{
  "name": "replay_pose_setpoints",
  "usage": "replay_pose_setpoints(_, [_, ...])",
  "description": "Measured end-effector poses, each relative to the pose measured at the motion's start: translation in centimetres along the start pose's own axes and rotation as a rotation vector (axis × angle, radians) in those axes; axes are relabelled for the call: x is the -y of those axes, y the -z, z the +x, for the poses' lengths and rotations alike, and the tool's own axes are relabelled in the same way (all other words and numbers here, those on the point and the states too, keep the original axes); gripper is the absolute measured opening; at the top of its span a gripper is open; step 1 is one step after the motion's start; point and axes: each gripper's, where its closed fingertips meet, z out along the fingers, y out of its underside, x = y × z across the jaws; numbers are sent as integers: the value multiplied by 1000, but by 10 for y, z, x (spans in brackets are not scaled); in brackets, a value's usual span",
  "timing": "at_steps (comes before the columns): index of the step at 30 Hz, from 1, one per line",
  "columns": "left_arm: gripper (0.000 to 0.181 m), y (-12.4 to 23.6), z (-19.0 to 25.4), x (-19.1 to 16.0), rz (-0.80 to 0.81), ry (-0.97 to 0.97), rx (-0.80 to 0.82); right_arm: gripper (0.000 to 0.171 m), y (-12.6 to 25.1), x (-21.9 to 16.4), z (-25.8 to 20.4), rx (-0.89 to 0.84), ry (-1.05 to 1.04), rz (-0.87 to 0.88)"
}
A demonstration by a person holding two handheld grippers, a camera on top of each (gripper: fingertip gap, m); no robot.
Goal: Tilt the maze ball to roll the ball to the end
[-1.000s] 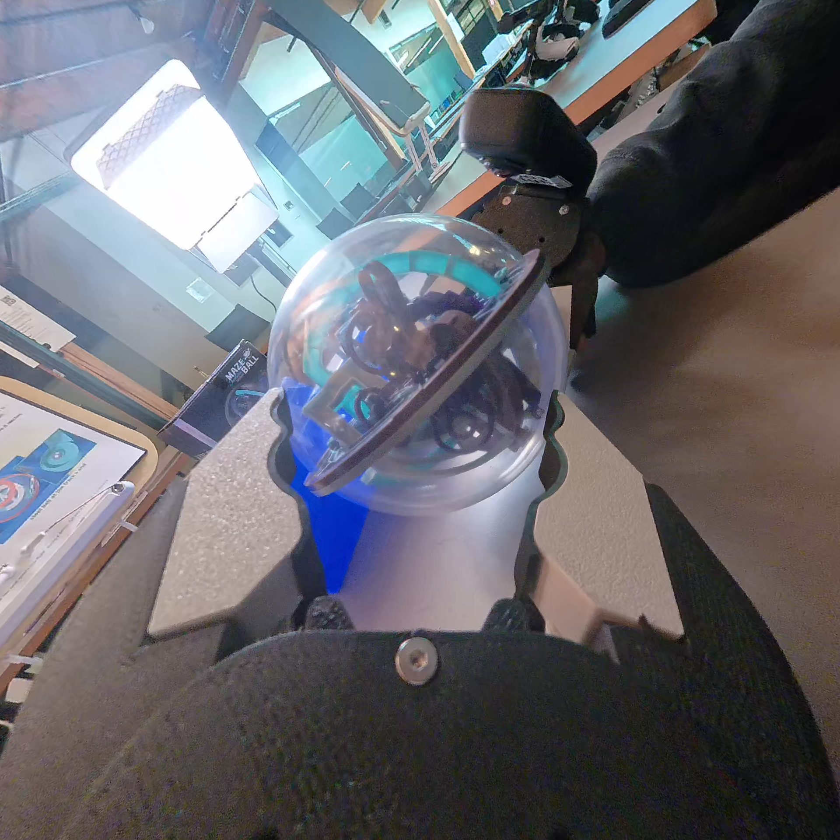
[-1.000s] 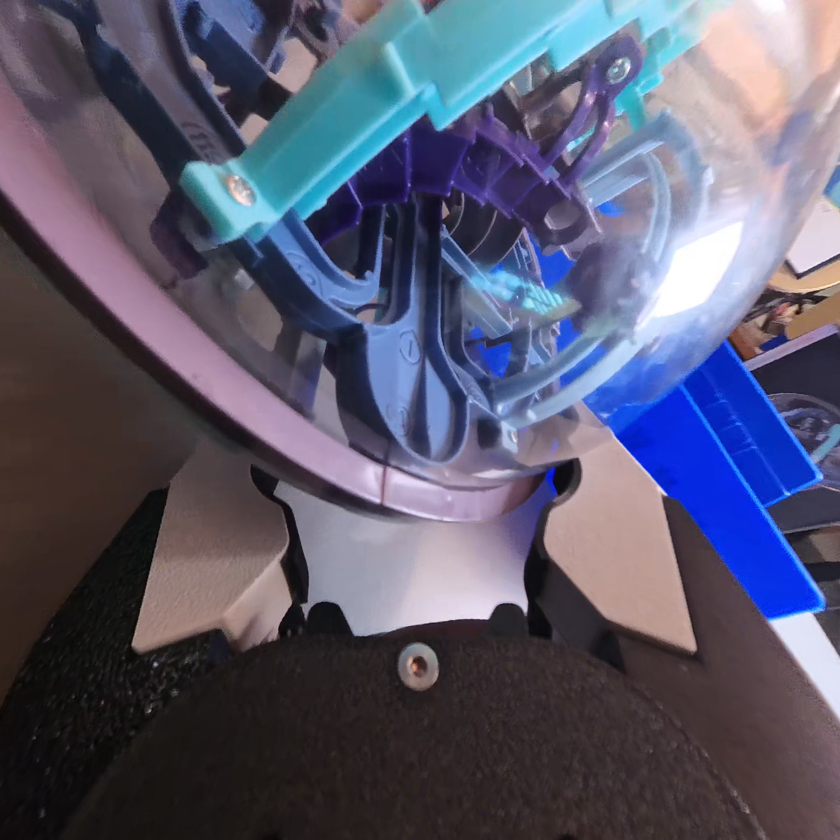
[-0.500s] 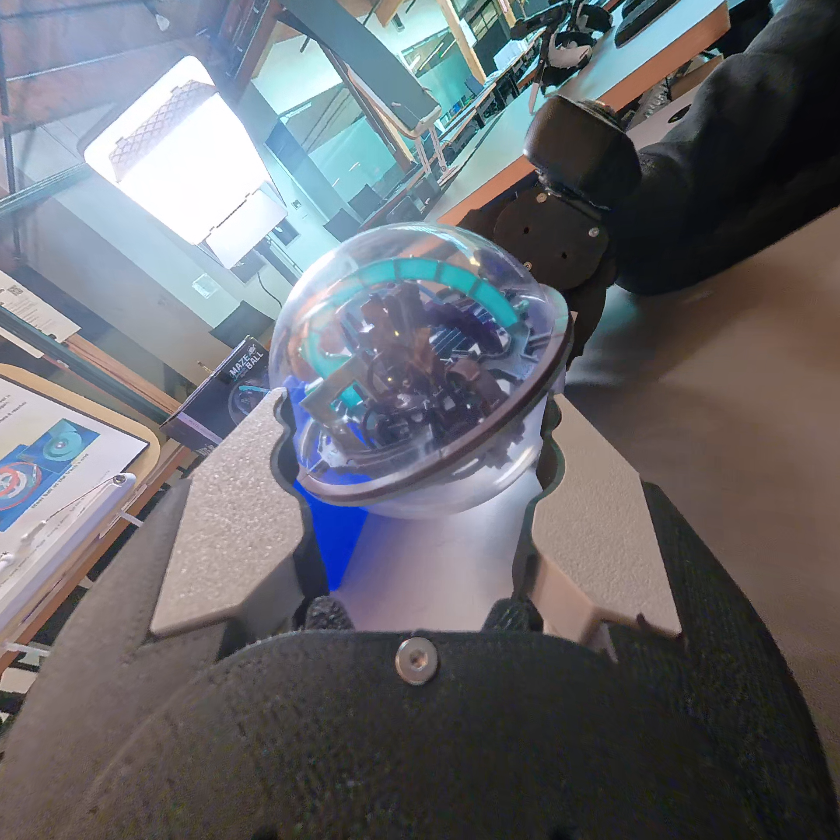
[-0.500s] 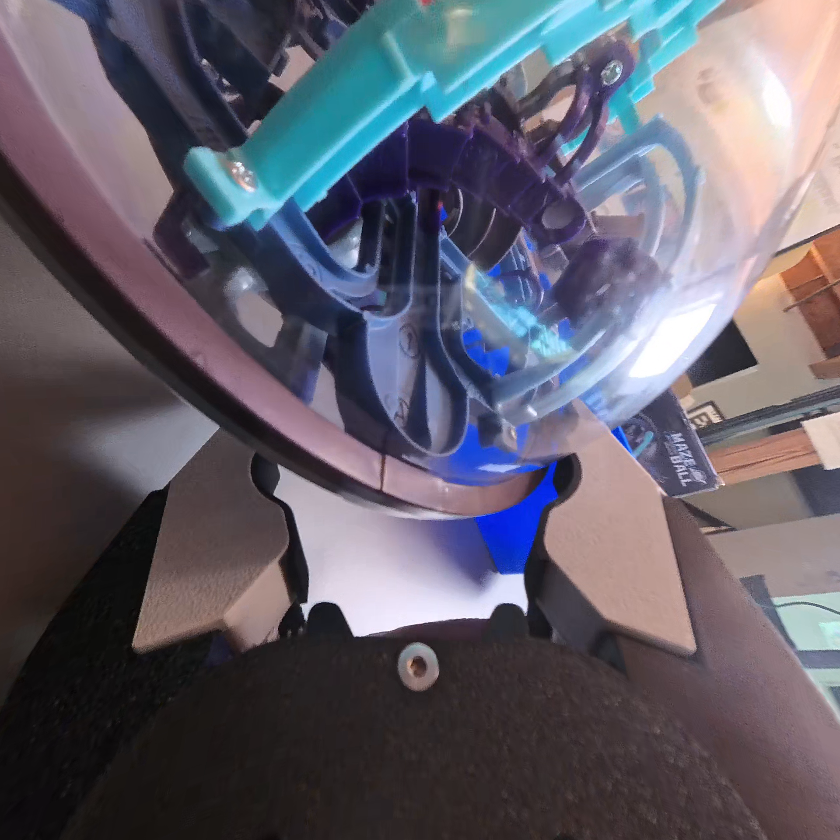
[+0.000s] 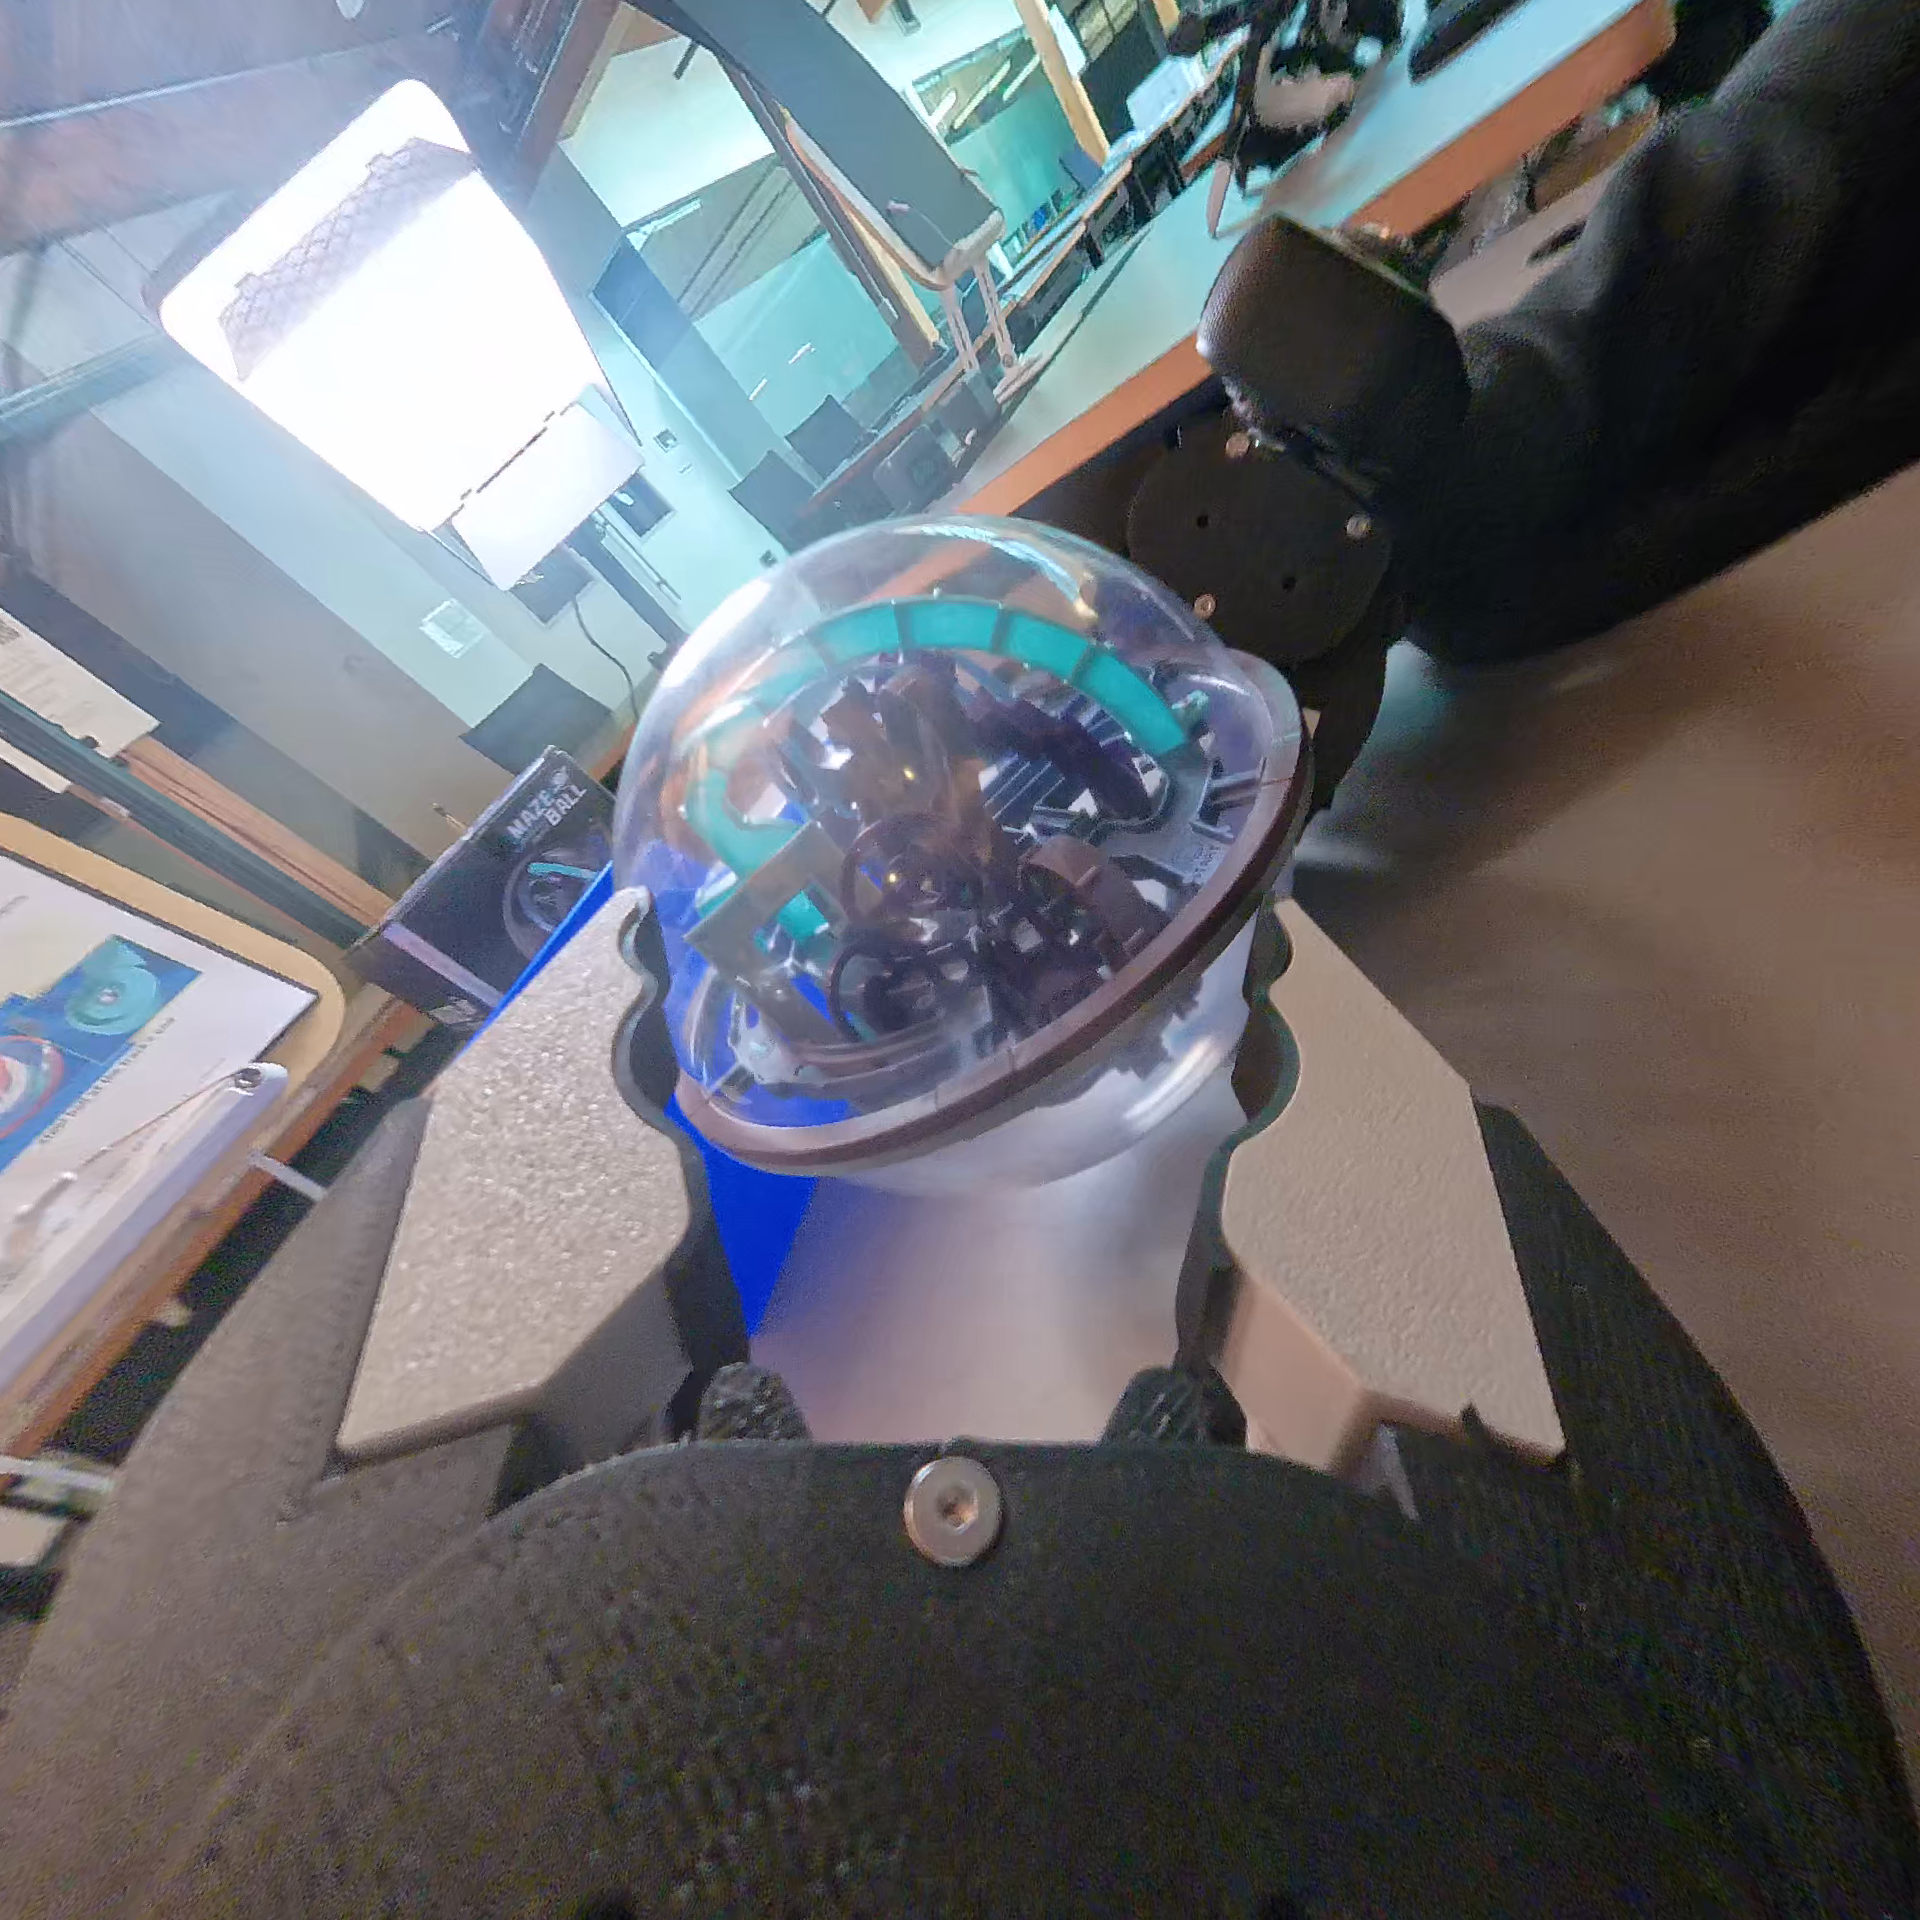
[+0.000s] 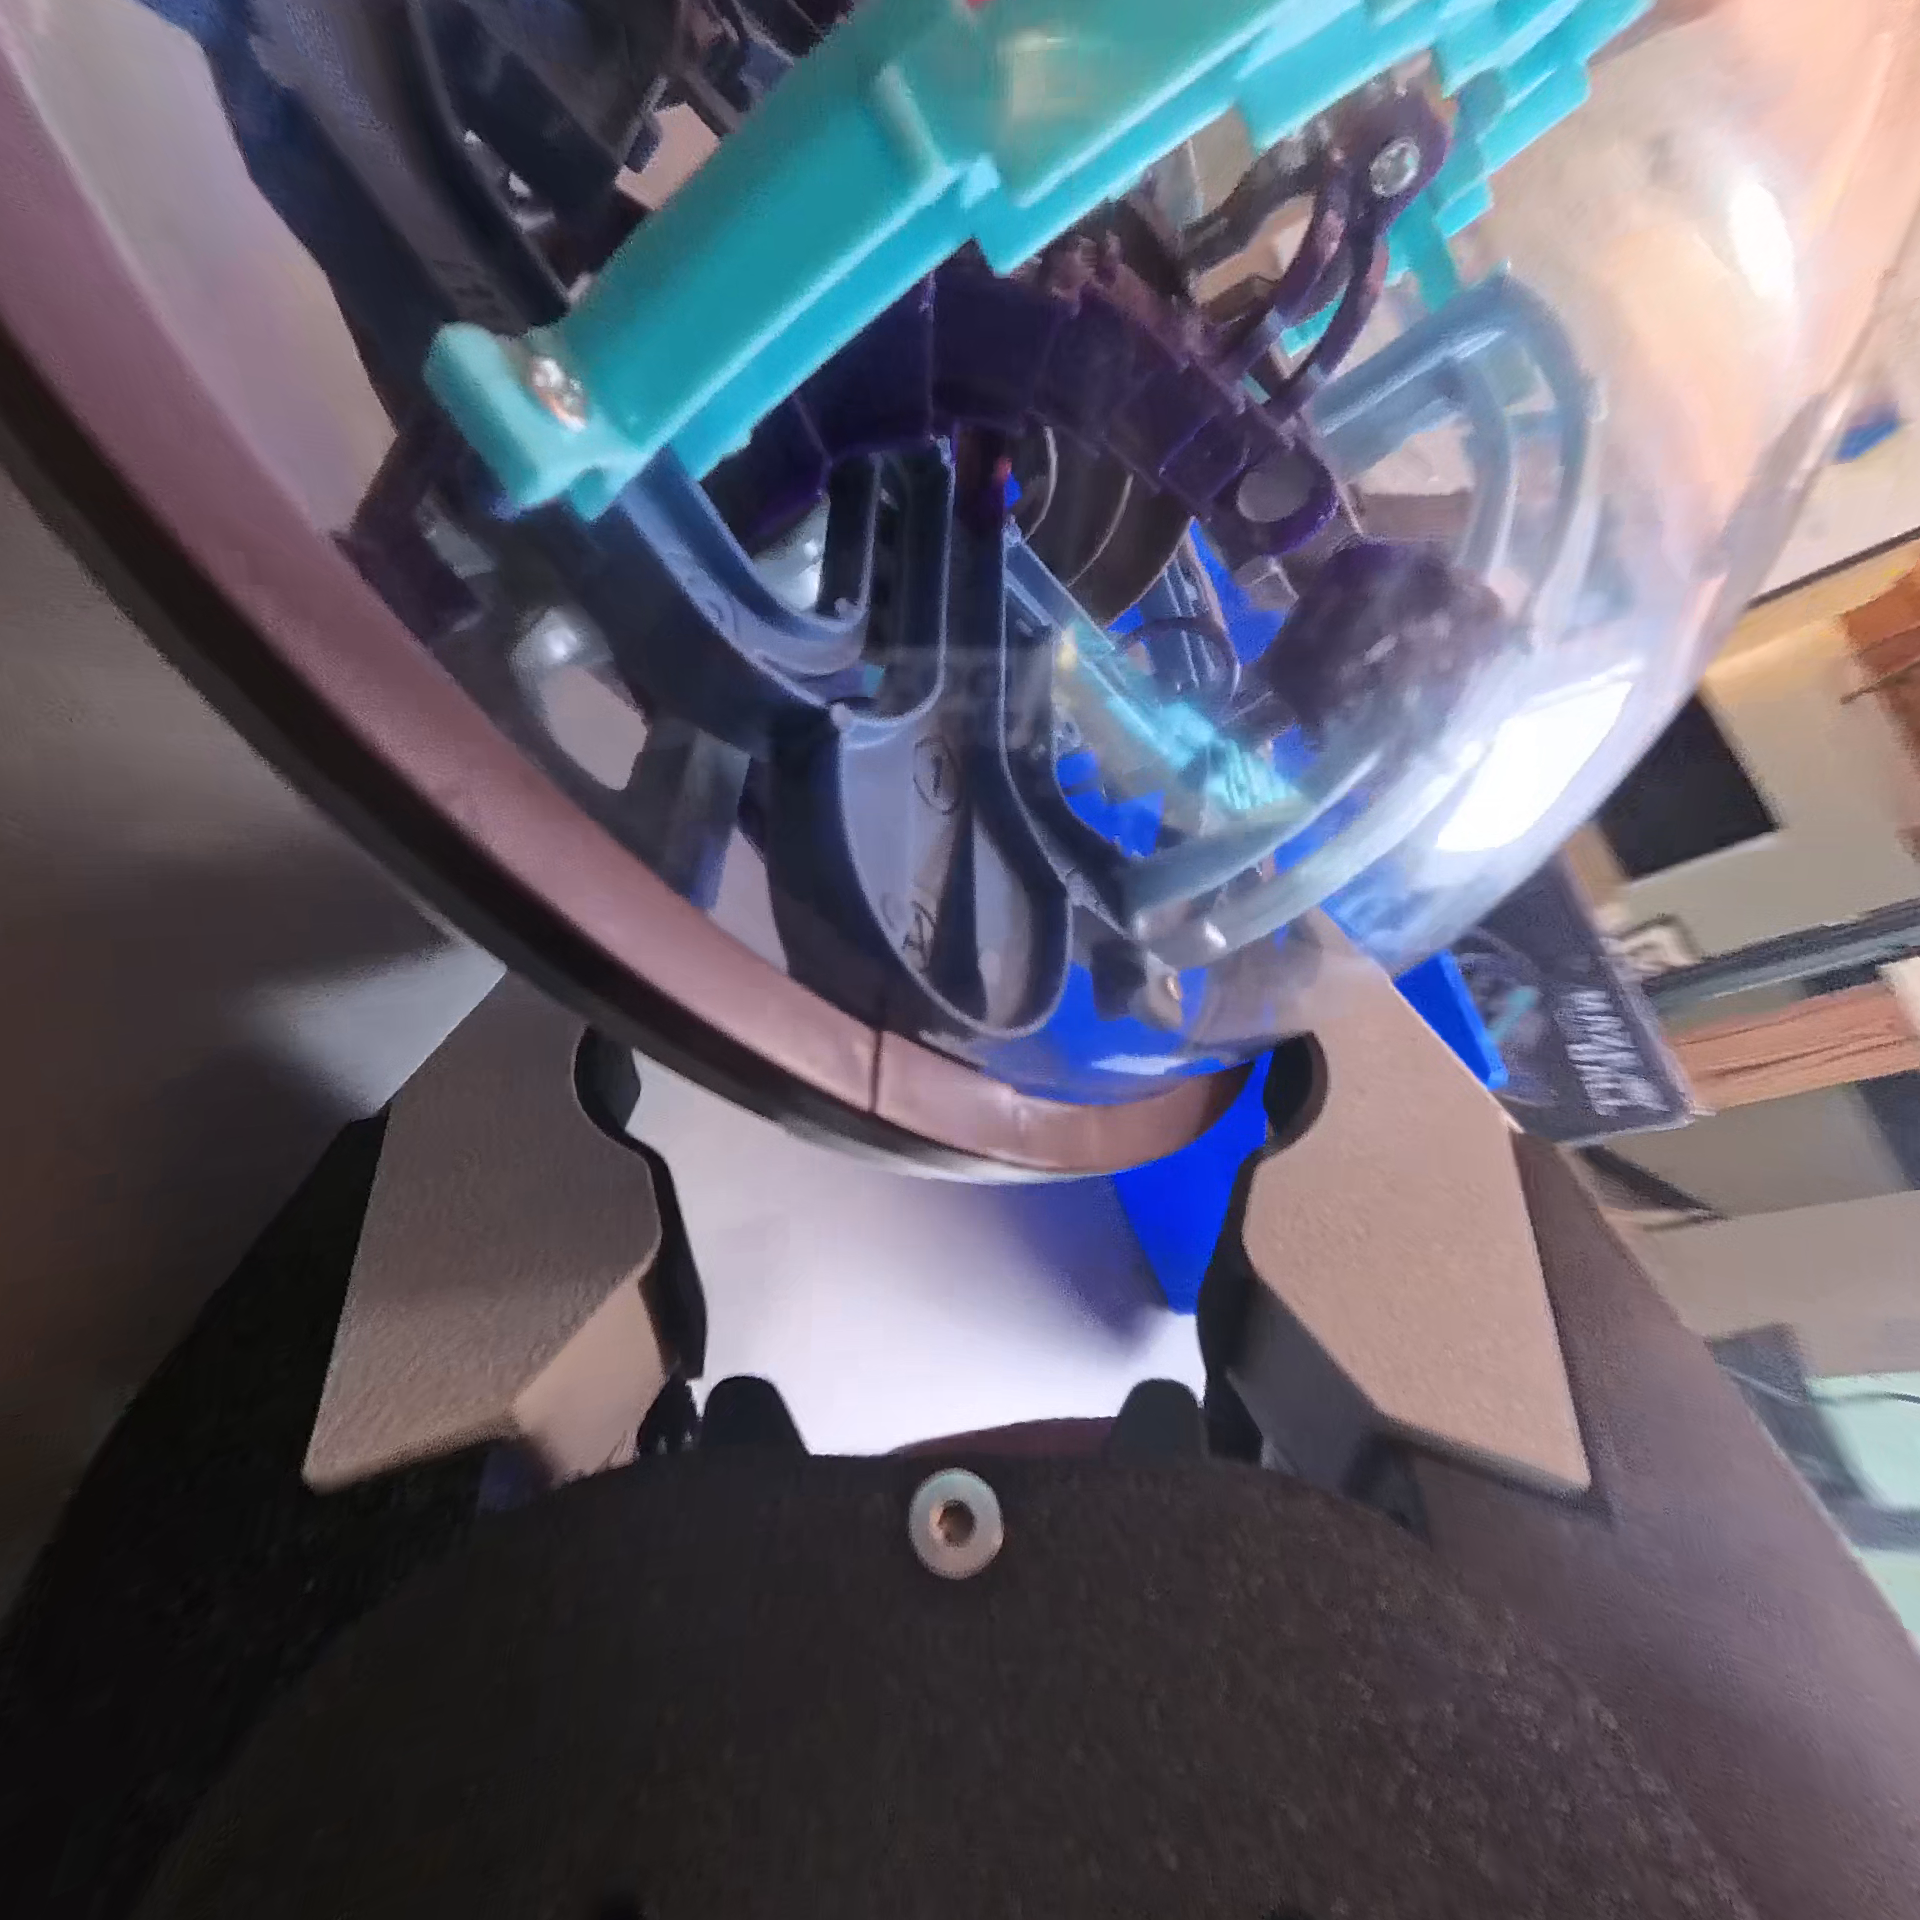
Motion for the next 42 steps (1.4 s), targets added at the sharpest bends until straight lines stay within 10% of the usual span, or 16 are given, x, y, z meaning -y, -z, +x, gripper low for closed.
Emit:
replay_pose_setpoints(1, [109,1,-1,4,21,49,-7,123,0,2,-5,45,-45,15])
replay_pose_setpoints(12, [99,10,-55,0,174,1030,-56,109,37,49,-36,779,-925,188])
replay_pose_setpoints(17, [75,4,-64,-13,111,1097,-9,89,44,45,-54,1018,-1157,57])
replay_pose_setpoints(24, [5,11,-84,-53,-71,1020,142,15,55,39,-45,1170,-1370,65])
replay_pose_setpoints(42, [36,28,-52,-68,148,1579,-411,6,43,12,-8,1074,-1603,107])
